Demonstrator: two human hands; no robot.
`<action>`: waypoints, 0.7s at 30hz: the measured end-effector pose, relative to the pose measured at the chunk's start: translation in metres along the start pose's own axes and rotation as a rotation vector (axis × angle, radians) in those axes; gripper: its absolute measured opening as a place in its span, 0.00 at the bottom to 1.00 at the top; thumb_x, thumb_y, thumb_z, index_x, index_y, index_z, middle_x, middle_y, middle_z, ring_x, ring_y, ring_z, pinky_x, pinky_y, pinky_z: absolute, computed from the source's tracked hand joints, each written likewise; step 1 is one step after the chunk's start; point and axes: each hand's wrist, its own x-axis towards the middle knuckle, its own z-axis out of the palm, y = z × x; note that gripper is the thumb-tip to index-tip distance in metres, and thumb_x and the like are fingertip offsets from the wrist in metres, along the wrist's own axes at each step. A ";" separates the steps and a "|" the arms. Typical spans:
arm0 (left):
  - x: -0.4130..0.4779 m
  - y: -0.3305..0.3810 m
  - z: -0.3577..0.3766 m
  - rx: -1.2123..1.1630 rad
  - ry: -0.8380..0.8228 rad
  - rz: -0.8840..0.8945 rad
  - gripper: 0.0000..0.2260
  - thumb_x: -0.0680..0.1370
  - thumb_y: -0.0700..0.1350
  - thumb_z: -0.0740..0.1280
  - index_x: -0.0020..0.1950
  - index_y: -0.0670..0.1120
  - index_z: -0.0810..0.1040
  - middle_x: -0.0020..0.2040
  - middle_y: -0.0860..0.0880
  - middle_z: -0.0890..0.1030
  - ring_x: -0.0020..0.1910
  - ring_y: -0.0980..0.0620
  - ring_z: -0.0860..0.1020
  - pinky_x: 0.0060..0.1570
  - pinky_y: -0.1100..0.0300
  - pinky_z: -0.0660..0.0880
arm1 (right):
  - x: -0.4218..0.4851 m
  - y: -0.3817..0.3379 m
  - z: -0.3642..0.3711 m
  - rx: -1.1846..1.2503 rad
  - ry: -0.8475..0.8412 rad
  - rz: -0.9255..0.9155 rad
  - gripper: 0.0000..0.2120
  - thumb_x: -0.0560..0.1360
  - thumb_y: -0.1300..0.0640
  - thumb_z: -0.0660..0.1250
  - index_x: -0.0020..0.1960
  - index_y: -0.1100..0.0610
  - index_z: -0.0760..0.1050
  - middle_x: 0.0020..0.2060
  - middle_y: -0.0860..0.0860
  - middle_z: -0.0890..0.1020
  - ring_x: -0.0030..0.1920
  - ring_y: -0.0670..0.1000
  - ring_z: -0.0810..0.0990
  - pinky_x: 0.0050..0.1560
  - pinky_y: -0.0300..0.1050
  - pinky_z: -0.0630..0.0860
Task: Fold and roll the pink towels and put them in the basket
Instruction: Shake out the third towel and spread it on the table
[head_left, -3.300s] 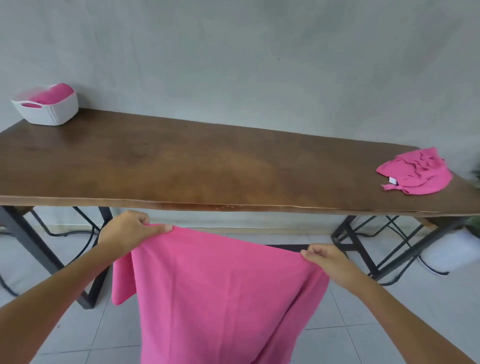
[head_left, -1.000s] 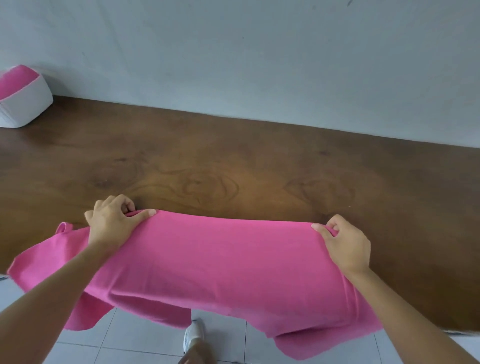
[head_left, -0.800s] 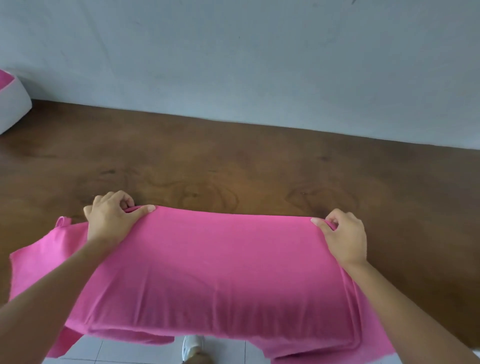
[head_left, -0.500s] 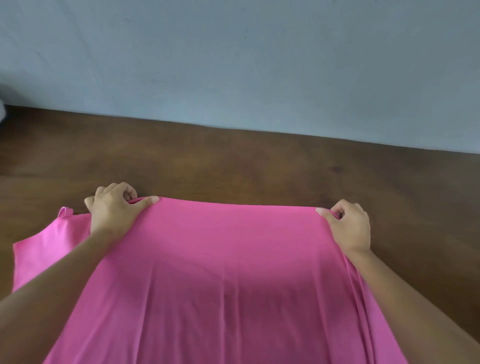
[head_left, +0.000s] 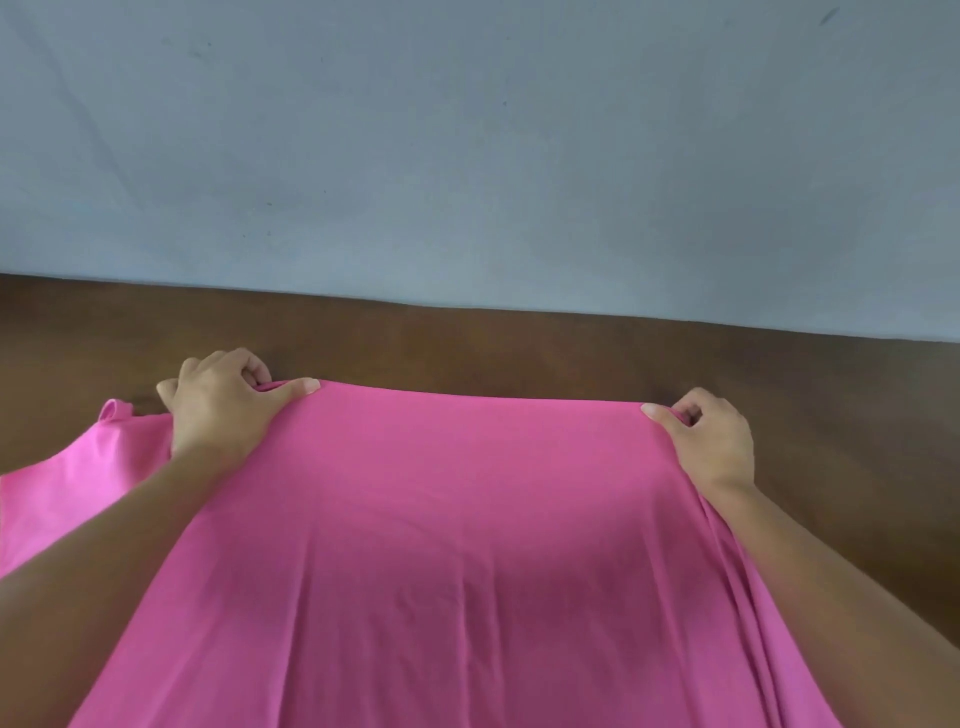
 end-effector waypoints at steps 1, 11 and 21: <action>0.008 0.001 0.003 -0.003 0.004 0.006 0.24 0.67 0.70 0.73 0.36 0.51 0.74 0.39 0.53 0.76 0.50 0.45 0.72 0.52 0.48 0.60 | 0.008 -0.003 0.003 0.004 0.003 0.004 0.17 0.72 0.39 0.73 0.36 0.50 0.74 0.35 0.47 0.79 0.42 0.50 0.77 0.43 0.51 0.74; 0.078 0.007 0.032 0.001 0.067 0.012 0.25 0.65 0.71 0.74 0.35 0.49 0.75 0.38 0.52 0.77 0.50 0.42 0.74 0.51 0.48 0.61 | 0.082 -0.019 0.033 0.017 0.040 -0.027 0.18 0.73 0.40 0.73 0.37 0.52 0.75 0.35 0.48 0.79 0.40 0.51 0.77 0.41 0.50 0.75; 0.116 0.021 0.050 0.039 0.117 -0.031 0.27 0.63 0.68 0.78 0.40 0.46 0.74 0.45 0.47 0.76 0.50 0.41 0.73 0.54 0.44 0.66 | 0.132 -0.032 0.053 0.002 0.073 -0.005 0.19 0.72 0.38 0.74 0.40 0.54 0.77 0.36 0.48 0.80 0.40 0.53 0.79 0.41 0.48 0.73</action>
